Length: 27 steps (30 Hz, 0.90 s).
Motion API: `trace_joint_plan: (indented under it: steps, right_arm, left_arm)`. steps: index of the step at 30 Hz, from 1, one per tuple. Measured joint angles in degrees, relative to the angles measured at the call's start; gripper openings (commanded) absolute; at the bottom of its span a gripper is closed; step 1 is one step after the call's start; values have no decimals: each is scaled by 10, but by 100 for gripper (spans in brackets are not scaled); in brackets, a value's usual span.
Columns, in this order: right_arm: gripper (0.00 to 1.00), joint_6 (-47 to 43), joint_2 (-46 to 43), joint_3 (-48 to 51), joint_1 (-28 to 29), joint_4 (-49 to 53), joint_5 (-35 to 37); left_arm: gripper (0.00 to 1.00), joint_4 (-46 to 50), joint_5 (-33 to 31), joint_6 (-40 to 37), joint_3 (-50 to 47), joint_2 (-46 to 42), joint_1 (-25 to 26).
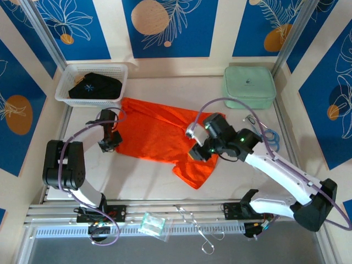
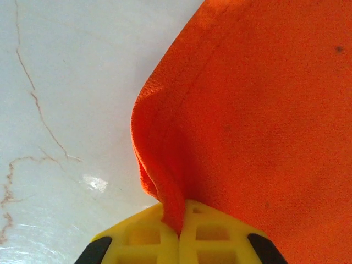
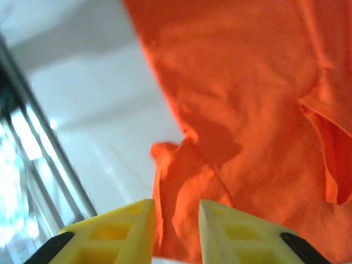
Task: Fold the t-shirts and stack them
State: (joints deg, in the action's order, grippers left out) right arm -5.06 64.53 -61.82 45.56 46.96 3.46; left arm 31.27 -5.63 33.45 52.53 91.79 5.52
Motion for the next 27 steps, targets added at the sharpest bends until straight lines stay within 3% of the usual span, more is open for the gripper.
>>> trace_joint_plan:
  steps: [4, 7, 12, 23, 27]
  right_arm:
    - [26, -79, 28, 29, 94, 36, 73]
    - [44, -119, 41, 83, 144, 46, 90]
    - [51, -145, 57, 126, 158, 36, 101]
    - [48, -156, 236, 131, 193, -5, 113]
    - [48, -160, 259, 130, 197, -7, 118]
  left_arm:
    - [0, -3, 3, -10, -3, -18, 0]
    - [0, -3, 3, -15, -8, -28, 0]
    - [0, -2, 3, -21, -17, -50, 0]
    - [0, -2, 2, -25, -21, -82, 0]
    - [0, -1, 1, -25, -24, -86, 0]
